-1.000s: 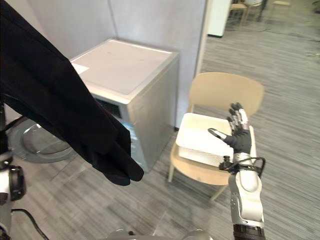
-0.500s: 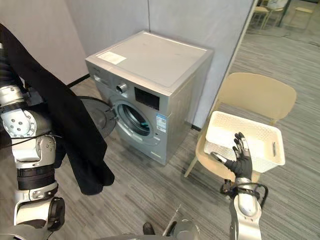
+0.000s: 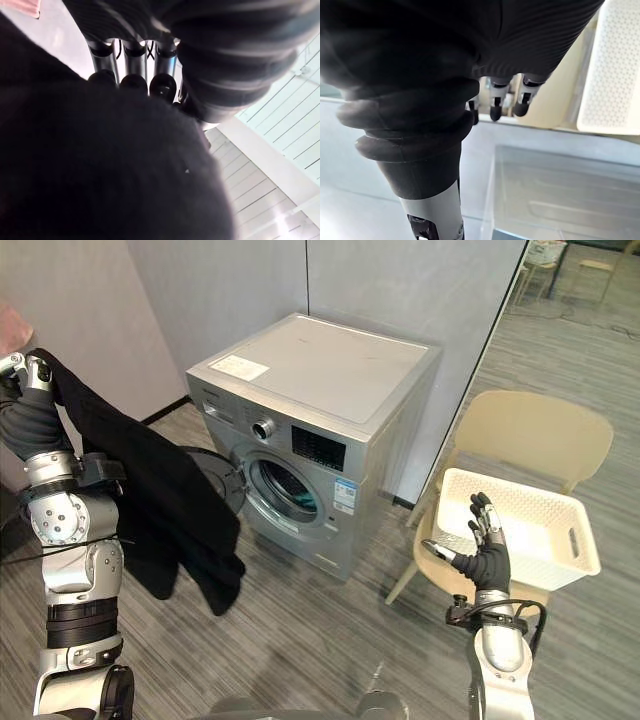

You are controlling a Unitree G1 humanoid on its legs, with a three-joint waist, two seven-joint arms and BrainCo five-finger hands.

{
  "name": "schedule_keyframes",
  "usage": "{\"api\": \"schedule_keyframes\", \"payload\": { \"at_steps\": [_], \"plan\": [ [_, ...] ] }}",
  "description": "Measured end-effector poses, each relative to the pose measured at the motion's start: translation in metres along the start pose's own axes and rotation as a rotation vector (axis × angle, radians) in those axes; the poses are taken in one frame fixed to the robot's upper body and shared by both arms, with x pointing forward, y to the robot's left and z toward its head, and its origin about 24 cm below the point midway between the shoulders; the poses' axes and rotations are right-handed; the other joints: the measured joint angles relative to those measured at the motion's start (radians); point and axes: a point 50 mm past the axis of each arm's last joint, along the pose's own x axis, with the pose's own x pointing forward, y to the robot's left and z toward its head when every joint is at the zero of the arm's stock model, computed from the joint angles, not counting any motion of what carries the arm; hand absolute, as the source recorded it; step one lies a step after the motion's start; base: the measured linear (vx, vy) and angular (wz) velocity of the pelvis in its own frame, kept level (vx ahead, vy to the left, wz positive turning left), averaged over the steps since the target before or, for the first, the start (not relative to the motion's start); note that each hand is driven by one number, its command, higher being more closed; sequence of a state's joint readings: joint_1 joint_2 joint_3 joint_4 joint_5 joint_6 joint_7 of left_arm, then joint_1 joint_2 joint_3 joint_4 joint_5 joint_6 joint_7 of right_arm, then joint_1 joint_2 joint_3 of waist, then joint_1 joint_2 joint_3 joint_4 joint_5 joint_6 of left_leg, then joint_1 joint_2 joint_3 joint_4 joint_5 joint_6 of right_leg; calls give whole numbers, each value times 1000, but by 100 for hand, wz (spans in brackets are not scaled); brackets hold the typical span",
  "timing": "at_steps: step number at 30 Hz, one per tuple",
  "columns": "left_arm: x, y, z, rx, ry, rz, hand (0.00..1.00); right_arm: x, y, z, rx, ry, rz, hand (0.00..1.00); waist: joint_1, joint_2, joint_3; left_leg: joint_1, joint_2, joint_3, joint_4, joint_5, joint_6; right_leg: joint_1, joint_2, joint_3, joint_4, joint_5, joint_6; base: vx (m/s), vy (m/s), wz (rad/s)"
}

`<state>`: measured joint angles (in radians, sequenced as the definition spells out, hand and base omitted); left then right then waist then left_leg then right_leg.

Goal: Pick up the laundry basket with both hands and put the clothes into the washing machine.

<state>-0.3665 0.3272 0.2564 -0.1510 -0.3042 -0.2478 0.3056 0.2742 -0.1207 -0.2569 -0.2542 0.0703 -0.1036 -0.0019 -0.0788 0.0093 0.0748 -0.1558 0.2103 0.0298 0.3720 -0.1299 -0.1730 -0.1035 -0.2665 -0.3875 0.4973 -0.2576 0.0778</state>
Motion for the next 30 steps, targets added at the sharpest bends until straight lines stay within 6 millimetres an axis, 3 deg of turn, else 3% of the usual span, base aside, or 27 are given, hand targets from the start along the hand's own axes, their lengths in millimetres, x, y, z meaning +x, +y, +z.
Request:
{"api": "schedule_keyframes", "payload": {
  "at_steps": [2,4,5,6,7,8,9,11,12,14,17,19,20,21,22,24,27,29,30],
  "plan": [
    [-4,-5,-5,-22,25,-12,100,-2,2,-1,16,5,-6,0,-2,-17,-6,0,-54,19,14,-15,26,4,-49,25,-27,30,35,63,321,-5],
    [-8,-3,-8,-20,46,-9,100,2,7,2,26,-11,7,0,15,-19,-5,27,-77,76,23,-36,60,-1,-74,75,-48,59,41,26,348,-51],
    [-13,4,-10,-2,61,6,100,5,14,3,38,-21,32,0,21,-12,-2,57,-88,125,18,-51,81,-14,-89,92,-41,86,14,-47,309,-124],
    [-19,12,-12,20,79,22,100,7,25,5,54,-28,73,0,38,-2,-1,105,-88,203,-18,-62,98,-42,-106,59,-32,135,-34,-63,287,-143],
    [-22,17,-11,32,83,33,100,8,31,5,60,-30,96,0,43,0,0,130,-82,235,-46,-63,101,-48,-118,19,-30,149,-57,-69,190,-139],
    [-24,23,-9,46,83,47,100,9,37,6,68,-33,120,0,47,11,5,149,-86,275,-77,-60,112,-53,-139,-44,-21,154,-77,-73,122,-162],
    [-30,39,-5,78,78,97,100,15,53,6,81,-40,178,0,48,-3,-1,207,-100,368,-147,-47,124,-61,-203,-302,34,138,-108,-51,108,-157],
    [-33,45,-3,84,76,125,100,19,58,6,83,-43,196,0,54,-4,-6,222,-102,411,-171,-44,122,-47,-215,-443,18,129,-121,9,83,-118],
    [-34,46,-2,78,75,136,100,23,60,5,78,-42,202,0,56,-2,-5,222,-96,439,-186,-38,117,-41,-214,-516,-1,133,-116,46,41,-72],
    [-38,44,-6,57,91,154,100,27,64,3,78,-36,216,0,42,-2,-6,220,-81,455,-188,-24,94,-36,-190,-529,-14,145,-104,95,2,-35],
    [-48,40,-14,5,128,200,100,28,63,4,54,-41,235,0,39,34,9,225,-39,452,-156,-36,87,-10,-152,-536,-24,124,-91,155,-71,-5],
    [-66,49,-19,12,177,257,100,23,79,1,55,-27,327,0,53,52,21,169,88,442,110,-77,118,33,-68,-526,-59,88,-86,143,-175,-37],
    [-71,53,-19,21,190,275,100,22,84,2,56,-29,349,0,63,58,21,146,126,439,199,-75,132,42,-44,-511,-65,73,-93,187,-257,-82],
    [-80,57,-20,30,215,298,100,20,88,2,53,-31,380,0,87,69,20,101,198,425,346,-45,188,64,-5,-483,-69,47,-102,156,-184,-77],
    [-85,61,-21,42,232,310,100,19,89,2,52,-29,391,0,97,67,19,64,226,393,422,-19,201,74,12,-466,-72,35,-112,267,-286,-68],
    [-93,64,-23,42,260,328,100,21,88,3,50,-38,395,0,94,61,21,8,228,361,460,-55,164,81,15,-458,-73,21,-117,190,-158,-24],
    [-97,63,-25,28,271,345,100,25,78,4,53,-40,366,0,94,46,29,-13,226,390,319,-79,168,90,-1,-443,-72,25,-109,164,-33,-15],
    [-103,64,-25,26,283,362,100,25,77,4,62,-41,375,0,96,47,28,7,203,348,164,-56,145,96,-12,-427,-41,25,-109,151,107,-21],
    [-107,66,-23,30,289,371,100,25,78,4,66,-40,384,0,98,62,19,17,183,293,104,-12,126,96,-13,-410,-22,25,-109,183,229,-33]
  ]
}}
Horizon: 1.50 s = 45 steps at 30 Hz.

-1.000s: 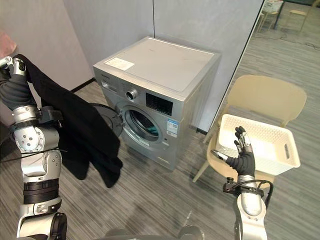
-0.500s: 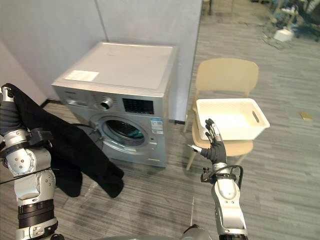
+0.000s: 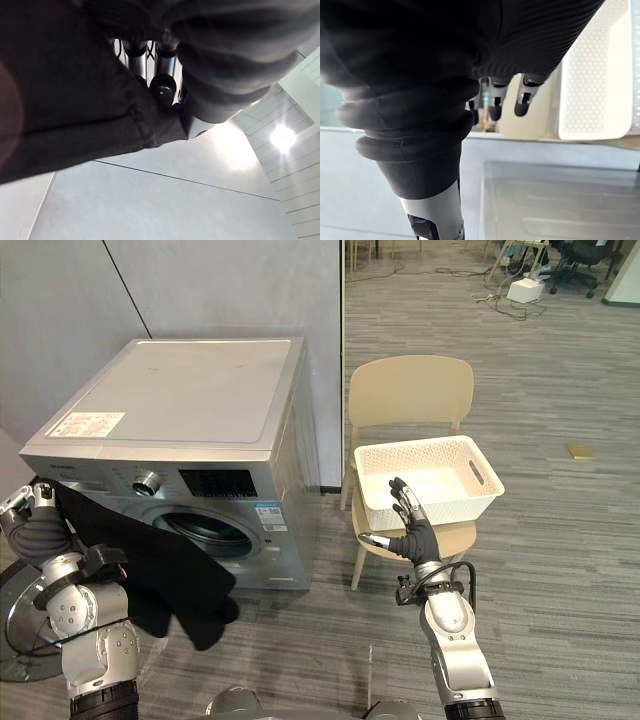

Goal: Pick up the laundry basket with both hands and put the clothes into the washing machine.

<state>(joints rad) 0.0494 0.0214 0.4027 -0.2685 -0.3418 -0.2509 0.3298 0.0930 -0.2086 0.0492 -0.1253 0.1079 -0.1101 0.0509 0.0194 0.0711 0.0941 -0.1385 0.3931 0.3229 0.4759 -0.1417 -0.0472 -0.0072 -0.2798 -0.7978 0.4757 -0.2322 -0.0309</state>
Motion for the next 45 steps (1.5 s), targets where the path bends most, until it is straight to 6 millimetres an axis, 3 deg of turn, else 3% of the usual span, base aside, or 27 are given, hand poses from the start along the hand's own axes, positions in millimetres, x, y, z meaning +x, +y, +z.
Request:
{"api": "schedule_keyframes", "payload": {
  "at_steps": [2,3,7,10,11,12,13,15,16,17,18,20,21,22,24,26,28,29,30,32,33,35,37,40,41,44,45],
  "plan": [
    [-2,6,2,16,-2,12,100,1,4,-2,12,6,21,0,-1,-13,-12,14,-36,-85,-32,6,-54,2,-15,26,27,2,11,136,197,-3],
    [-1,7,3,16,-9,16,100,1,8,-2,33,5,26,0,-8,-54,-29,19,-84,-102,-85,10,-67,1,-39,22,7,18,38,74,130,41],
    [-2,8,2,20,-2,20,100,0,10,-10,62,34,5,0,2,-97,-44,56,-184,-138,-239,36,-85,28,-86,-16,-59,71,88,89,213,66],
    [-5,11,1,31,9,24,100,-11,14,-22,93,93,-10,0,-3,-91,-39,79,-234,-194,-259,38,-68,48,-112,92,-22,105,44,27,186,70],
    [-6,10,1,30,9,18,100,-16,15,-26,98,114,-6,0,-3,-76,-31,85,-232,-212,-274,41,-58,16,-99,205,12,106,35,12,43,45],
    [-4,13,2,37,2,25,100,-16,17,-31,105,135,6,0,-3,-80,-33,90,-216,-220,-290,43,-55,-7,-43,306,12,66,81,2,-12,29],
    [-4,14,3,42,-1,27,100,-16,18,-31,108,137,10,0,-1,-83,-34,90,-209,-218,-295,44,-56,-22,-10,329,5,54,95,-12,-107,1],
    [-6,19,3,58,6,40,100,-15,19,-31,110,133,25,0,-1,-89,-36,83,-187,-203,-273,25,-63,-19,40,274,-39,21,53,-2,-168,-39],
    [-5,25,5,76,2,57,100,-12,24,-29,114,124,45,0,8,-73,-24,72,-137,-178,-203,-9,-70,7,99,274,-99,-37,-3,33,-215,-66],
    [-3,28,7,82,-9,68,100,-12,26,-28,118,121,54,0,15,-72,-15,40,-123,-179,-119,-20,-62,22,119,284,-128,-55,8,-5,-293,-72],
    [-1,26,8,74,-17,68,100,-12,27,-29,117,123,61,0,11,-55,12,-74,-57,-194,132,-16,13,32,160,283,-127,-63,36,-14,-196,-45],
    [-1,27,8,73,-19,75,100,-17,23,-33,105,145,59,0,26,-55,43,-142,24,-195,346,68,108,80,201,304,-125,-74,42,45,-185,-42],
    [-1,26,9,71,-20,72,100,-21,17,-35,97,157,31,0,18,-59,57,-171,40,-165,401,52,84,107,197,293,-123,-83,41,105,-153,-8],
    [0,22,8,61,-21,61,100,-23,12,-35,92,160,7,0,16,-80,57,-181,47,-123,402,37,77,112,192,277,-125,-84,40,125,-156,35],
    [7,4,10,7,-45,16,100,-32,-14,-35,62,166,-117,0,-2,-86,61,-206,38,80,289,16,84,126,177,191,-149,-82,41,178,-145,82],
    [13,-13,12,-42,-69,-25,100,-43,-34,-38,30,193,-208,0,-31,-88,64,-214,-12,166,100,23,74,149,159,113,-142,-83,40,191,-81,131],
    [16,-14,14,-43,-82,-28,100,-42,-38,-37,16,188,-226,0,-28,-105,74,-177,-86,109,-98,61,31,169,134,120,-114,-83,40,208,22,54],
    [17,-11,16,-29,-87,-18,100,-39,-38,-34,2,177,-214,0,-18,-103,73,-136,-118,-2,-201,130,39,177,128,147,-84,-89,50,246,134,-35],
    [18,-5,18,-4,-95,-4,100,-33,-33,-33,-1,166,-187,0,0,-111,73,-110,-125,-68,-184,230,-3,180,112,185,-38,-111,83,247,129,-38],
    [23,6,24,36,-123,22,100,-21,-17,-33,28,149,-132,0,6,-176,82,-144,-167,-194,-53,207,11,172,54,239,20,-132,109,191,15,-69],
    [22,15,24,56,-116,61,100,-12,-12,-28,29,118,-110,0,23,-172,81,-152,-173,-275,25,155,-19,171,49,262,36,-131,112,166,8,-102],
    [21,18,23,67,-112,65,100,-10,-14,-26,27,104,-115,0,19,-158,73,-153,-185,-331,65,94,-91,178,42,276,46,-140,131,126,74,-32],
    [18,8,19,50,-91,25,100,-18,-22,-31,17,134,-154,0,-25,-173,61,-164,-221,-350,52,50,-88,187,13,241,45,-143,168,126,89,54],
    [9,-6,7,12,-32,-22,100,-29,-36,-37,-2,178,-220,0,-29,-154,66,-154,-275,-334,50,2,-64,190,-51,228,76,-116,209,98,192,24],
    [7,-9,4,9,-18,-42,100,-30,-36,-38,-19,193,-227,0,-30,-150,66,-135,-288,-306,37,-11,-49,173,-87,231,121,-102,205,107,198,-10],
    [1,-7,-3,30,28,-68,100,-26,-28,-41,-52,216,-190,0,-4,-115,54,-46,-286,-220,-68,-4,-20,122,-179,122,230,33,85,69,190,-56],
    [-1,-4,-5,41,42,-70,100,-26,-24,-42,-48,219,-177,0,-7,-100,44,-24,-280,-212,-111,7,-12,121,-186,86,236,65,87,66,228,-55]
  ]
}}
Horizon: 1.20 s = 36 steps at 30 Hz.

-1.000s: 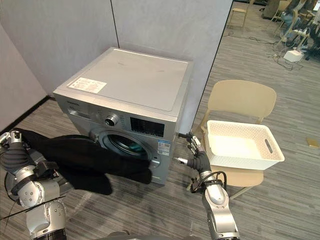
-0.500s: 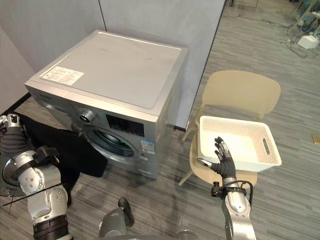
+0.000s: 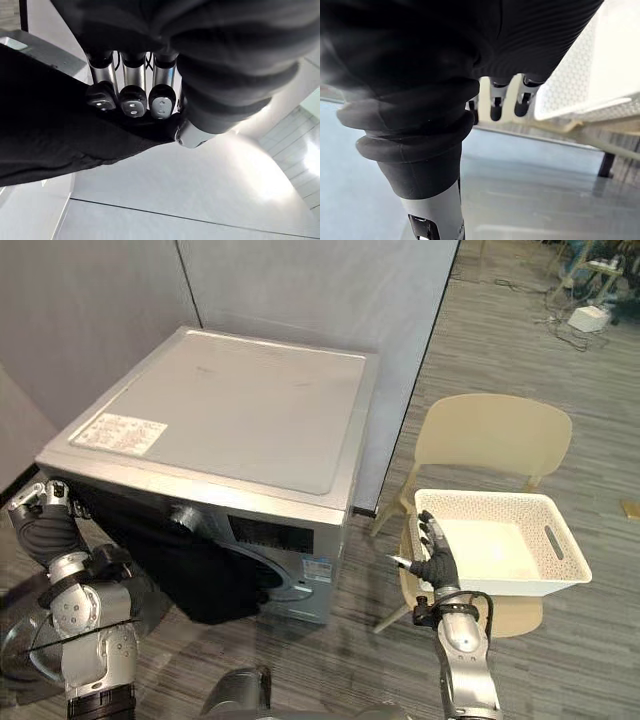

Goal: Pick up the laundry basket with both hands and put the clothes into the washing machine.

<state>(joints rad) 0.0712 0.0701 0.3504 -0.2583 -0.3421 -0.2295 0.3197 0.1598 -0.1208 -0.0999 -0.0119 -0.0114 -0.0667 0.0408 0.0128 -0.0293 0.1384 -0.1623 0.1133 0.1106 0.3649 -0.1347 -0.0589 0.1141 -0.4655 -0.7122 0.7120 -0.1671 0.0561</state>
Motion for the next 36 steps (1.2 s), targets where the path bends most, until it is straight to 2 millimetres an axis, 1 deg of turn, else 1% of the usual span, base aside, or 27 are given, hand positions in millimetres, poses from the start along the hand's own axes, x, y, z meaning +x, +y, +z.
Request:
{"api": "schedule_keyframes", "payload": {
  "at_steps": [1,2,3,4,5,6,8,10,11,12,13,14,16,17,18,20,21,22,26,29,30,34,36],
  "plan": [
    [-1,-1,-1,3,9,-20,100,-1,5,-1,14,4,6,0,-3,9,-8,16,6,17,-52,21,9,-19,12,-18,-9,-24,46,67,159,-30],
    [-1,-1,-3,6,18,-21,100,0,9,-1,25,3,17,0,-1,-3,-15,36,8,28,-96,46,11,-33,36,-34,-50,-56,70,48,75,-22],
    [-2,0,-4,8,26,-18,100,-1,11,-1,27,3,26,0,-1,-1,-15,43,8,32,-118,58,12,-35,54,-52,-82,-67,65,30,7,-20],
    [-4,2,-9,11,48,-6,100,-1,14,-1,30,5,34,0,1,-12,-20,55,7,43,-145,75,4,-29,92,-92,-180,-77,43,7,-24,-16],
    [-7,4,-12,13,64,3,100,-1,14,-1,30,5,38,0,3,-21,-29,55,7,48,-150,78,0,-14,107,-103,-217,-84,37,-4,-56,-26],
    [-14,8,-17,16,101,20,100,0,14,0,26,-2,42,0,7,-11,-29,45,12,58,-169,96,-14,-19,138,-87,-265,-87,39,-39,-61,-17],
    [-22,7,-24,3,139,25,100,-1,11,-2,10,9,44,0,1,2,-29,16,14,53,-203,130,-24,-56,152,-82,-268,-90,34,-80,-60,4],
    [-26,3,-27,-14,156,20,100,-1,7,-3,-8,12,44,0,2,6,-27,-42,22,27,-211,154,-32,-92,168,-97,-270,-98,22,-94,-48,33],
    [-29,-2,-29,-32,171,-1,100,-1,5,-3,-15,12,41,0,2,5,-22,-84,24,7,-202,162,-34,-108,170,-129,-264,-109,16,-90,-45,48],
    [-31,-5,-31,-42,179,-9,100,-1,4,-3,-17,13,35,0,2,3,-16,-96,23,-4,-189,162,-34,-113,168,-142,-257,-115,14,-94,-57,57],
    [-36,-10,-34,-57,202,-19,100,-1,1,-3,-19,11,24,0,4,1,5,-124,24,-13,-154,161,-33,-117,163,-157,-235,-122,7,-57,-10,54],
    [-41,-11,-37,-53,226,-34,100,-1,2,-2,-17,9,28,0,3,-2,23,-150,27,0,-117,154,-22,-119,150,-168,-204,-131,0,-73,3,48],
    [-47,-8,-40,-41,249,-37,100,-4,7,-3,-2,14,34,0,5,-18,41,-160,23,16,-82,135,-4,-122,120,-167,-165,-153,7,-99,5,15],
    [-51,-3,-41,-27,267,-27,100,-5,12,0,6,-1,50,0,11,-18,48,-184,30,35,-41,103,10,-126,108,-162,-145,-159,3,-140,19,-15],
    [-55,1,-42,-15,280,-20,100,-6,17,3,12,-14,66,0,13,-16,49,-196,48,70,-3,66,10,-132,101,-159,-133,-164,4,-125,35,-22],
    [-59,5,-43,-2,294,-18,100,-11,23,9,28,-39,78,0,16,-19,53,-213,82,157,54,44,18,-139,81,-155,-123,-193,27,-65,34,-8],
    [-59,4,-44,-2,296,-24,100,-13,24,9,34,-40,77,0,11,-19,56,-217,87,169,68,38,24,-147,76,-150,-116,-196,22,-33,54,-6],
    [-59,4,-44,-2,295,-25,100,-14,26,7,46,-34,77,0,16,-26,61,-221,89,178,78,32,29,-155,73,-139,-113,-195,22,-27,63,-9],
    [-59,4,-43,30,286,-34,100,-18,30,2,41,-7,68,0,16,-42,64,-229,86,179,92,25,35,-156,68,-139,-113,-193,23,-37,28,-1],
    [-58,5,-42,62,277,-43,100,-22,29,-3,35,13,62,0,12,-44,64,-229,80,181,93,28,31,-157,63,-138,-113,-185,35,0,0,0],
    [-58,5,-42,74,273,-45,100,-23,27,-6,34,26,55,0,6,-44,63,-229,80,181,94,32,37,-156,63,-137,-114,-181,38,0,0,0],
    [-58,4,-42,73,271,-46,100,-24,20,-14,33,61,25,0,3,-45,63,-224,78,185,94,33,37,-153,62,-135,-118,-180,39,12,-16,-1],
    [-58,5,-42,73,271,-43,100,-24,18,-15,32,64,15,0,3,-45,63,-219,77,188,91,33,37,-152,62,-133,-120,-179,39,17,-34,-2]
  ]
}}
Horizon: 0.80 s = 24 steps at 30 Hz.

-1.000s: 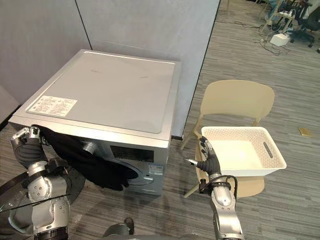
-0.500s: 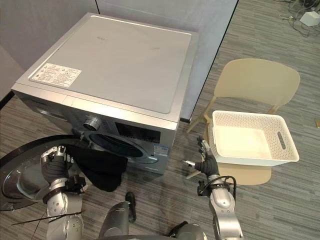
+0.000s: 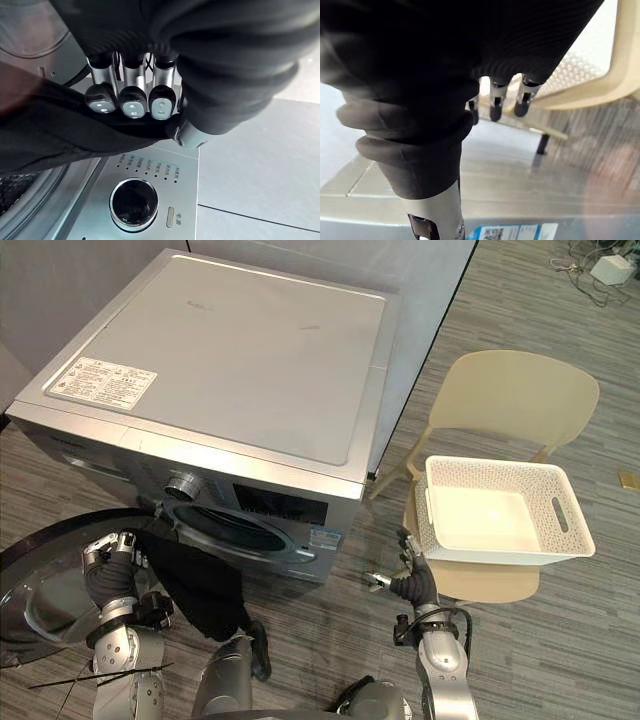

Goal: Pick up the laundry basket with both hands and put the clothes into the washing machine.

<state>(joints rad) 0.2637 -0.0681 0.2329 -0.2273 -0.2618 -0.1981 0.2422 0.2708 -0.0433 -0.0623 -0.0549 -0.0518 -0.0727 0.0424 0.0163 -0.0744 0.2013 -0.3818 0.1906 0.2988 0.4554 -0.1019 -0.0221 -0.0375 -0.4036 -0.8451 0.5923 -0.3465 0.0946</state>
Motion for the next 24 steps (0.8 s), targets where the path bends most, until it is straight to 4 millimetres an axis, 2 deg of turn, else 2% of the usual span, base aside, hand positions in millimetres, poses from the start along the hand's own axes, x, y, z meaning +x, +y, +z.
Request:
{"api": "schedule_keyframes", "payload": {
  "at_steps": [4,5,8,14,18,20,22,23,24],
  "plan": [
    [0,1,0,1,1,2,100,0,0,0,8,-5,-8,0,0,-1,-1,26,-2,7,-13,1,-2,15,0,6,-3,0,0,-3,-32,-3],
    [-7,6,-5,17,31,15,100,-8,0,-4,51,-4,-79,0,-1,10,-65,76,-27,17,-90,18,-6,34,1,21,-38,33,-21,0,0,0],
    [-7,6,-5,17,30,15,100,-8,0,-4,51,-4,-79,0,-1,9,-65,76,-27,18,-90,17,-6,34,1,21,-39,33,-21,0,0,-3],
    [-5,15,-1,32,14,62,100,6,0,3,147,-54,-98,0,-4,12,-64,91,15,61,-90,16,-8,24,45,58,-94,47,-9,-19,-32,-25],
    [-2,30,4,37,-11,151,100,22,-4,1,266,-50,-157,0,3,40,-66,95,33,59,-80,19,-13,35,75,65,-126,74,-22,-14,-20,-9],
    [-2,41,7,25,-19,206,100,34,-14,3,303,-61,-210,0,25,70,-66,121,-1,61,-113,27,-8,41,58,80,-123,95,-21,-9,83,1],
    [-2,41,7,16,-25,219,100,37,-20,1,326,-49,-248,0,31,86,-70,128,-37,42,-129,38,7,64,40,75,-107,95,-21,-17,86,59],
    [-1,37,7,3,-30,210,100,36,-24,-1,325,-38,-266,0,25,96,-73,136,-58,7,-125,43,23,83,26,105,-84,97,-18,26,64,114],
    [-1,33,6,-10,-34,201,100,38,-21,0,327,-42,-259,0,36,98,-72,141,-68,-8,-121,45,32,83,23,166,-42,86,-11,53,28,99]
  ]
}}
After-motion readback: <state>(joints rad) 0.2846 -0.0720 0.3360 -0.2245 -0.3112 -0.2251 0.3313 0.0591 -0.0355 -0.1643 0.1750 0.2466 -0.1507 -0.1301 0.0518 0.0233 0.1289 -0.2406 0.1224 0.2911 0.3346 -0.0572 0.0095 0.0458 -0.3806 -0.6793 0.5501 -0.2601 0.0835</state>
